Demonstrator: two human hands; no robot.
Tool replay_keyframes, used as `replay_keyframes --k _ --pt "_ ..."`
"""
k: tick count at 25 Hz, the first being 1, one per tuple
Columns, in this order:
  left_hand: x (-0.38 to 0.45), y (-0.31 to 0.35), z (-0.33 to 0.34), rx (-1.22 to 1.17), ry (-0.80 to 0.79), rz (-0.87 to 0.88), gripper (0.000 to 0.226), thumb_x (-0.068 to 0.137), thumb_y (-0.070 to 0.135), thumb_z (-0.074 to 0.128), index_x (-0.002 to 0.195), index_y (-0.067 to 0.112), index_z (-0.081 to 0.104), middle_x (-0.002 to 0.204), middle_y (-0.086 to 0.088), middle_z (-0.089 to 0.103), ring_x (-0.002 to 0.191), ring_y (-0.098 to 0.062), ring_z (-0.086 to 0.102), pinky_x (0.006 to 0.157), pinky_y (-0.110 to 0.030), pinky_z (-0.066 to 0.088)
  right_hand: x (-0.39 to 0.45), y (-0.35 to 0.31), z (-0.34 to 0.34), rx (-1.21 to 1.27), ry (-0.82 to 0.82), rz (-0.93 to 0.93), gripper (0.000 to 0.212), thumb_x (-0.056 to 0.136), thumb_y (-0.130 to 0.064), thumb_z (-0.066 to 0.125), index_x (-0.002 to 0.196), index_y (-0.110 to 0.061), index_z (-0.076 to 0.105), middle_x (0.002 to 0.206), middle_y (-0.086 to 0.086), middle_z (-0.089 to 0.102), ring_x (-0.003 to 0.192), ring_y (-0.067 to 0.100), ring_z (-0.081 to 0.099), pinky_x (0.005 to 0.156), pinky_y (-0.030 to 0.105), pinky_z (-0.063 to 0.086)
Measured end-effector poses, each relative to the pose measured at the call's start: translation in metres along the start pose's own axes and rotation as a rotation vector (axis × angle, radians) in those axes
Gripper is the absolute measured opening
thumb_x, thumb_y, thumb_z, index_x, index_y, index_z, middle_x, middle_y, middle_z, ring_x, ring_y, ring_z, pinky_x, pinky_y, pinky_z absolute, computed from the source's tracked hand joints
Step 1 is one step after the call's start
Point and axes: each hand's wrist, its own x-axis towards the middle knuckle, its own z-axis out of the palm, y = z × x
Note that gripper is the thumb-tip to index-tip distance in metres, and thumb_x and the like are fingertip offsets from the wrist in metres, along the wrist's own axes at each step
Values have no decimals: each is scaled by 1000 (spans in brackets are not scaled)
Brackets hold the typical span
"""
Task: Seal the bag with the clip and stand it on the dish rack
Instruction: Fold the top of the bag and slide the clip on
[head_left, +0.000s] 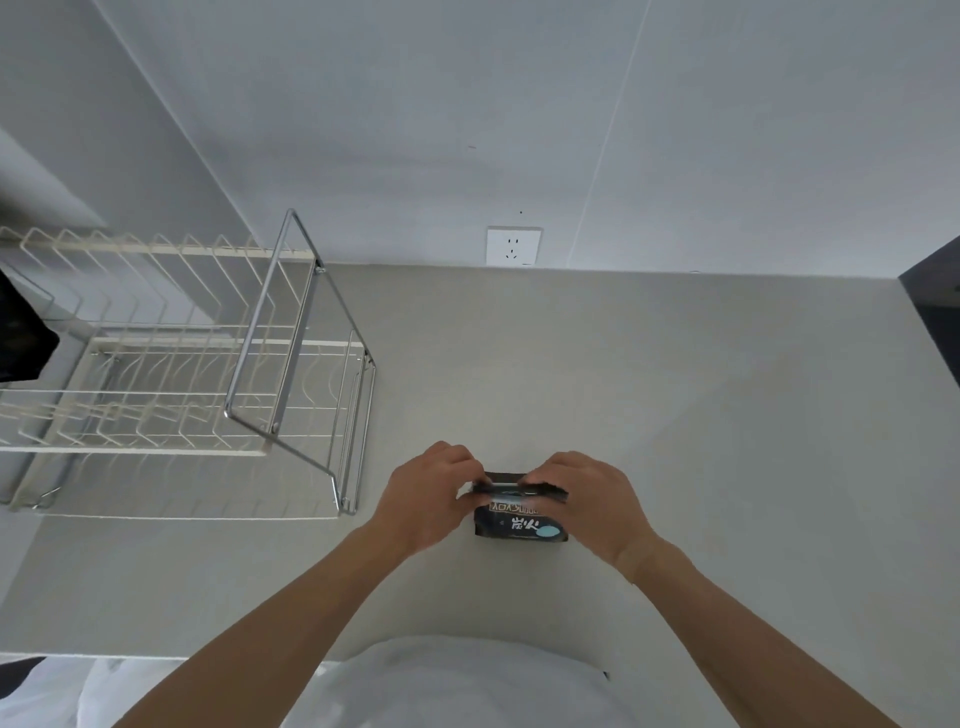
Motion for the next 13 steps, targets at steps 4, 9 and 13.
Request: replay_keyframes --k 4,9,13 --pt "6 5 -6 46 6 60 14 85 39 63 95 31 68 96 13 64 90 -10 54 63 -23 41 -22 38 -10 185 95 184 13 75 -24 78 84 -32 74 88 -17 67 88 8 57 74 27 47" --pt "36 45 4 72 -107 230 20 88 37 57 103 25 66 98 4 64 88 -18 55 62 -29 38 -24 38 5 339 115 248 19 74 -29 79 84 -42 72 88 -19 66 89 7 59 72 20 48" --pt "42 51 15 50 -100 209 15 90 29 55 97 19 64 93 1 62 89 -19 56 62 -31 41 -19 41 11 418 112 297 17 71 -32 80 84 -41 74 87 -17 68 89 7 61 74 21 48"
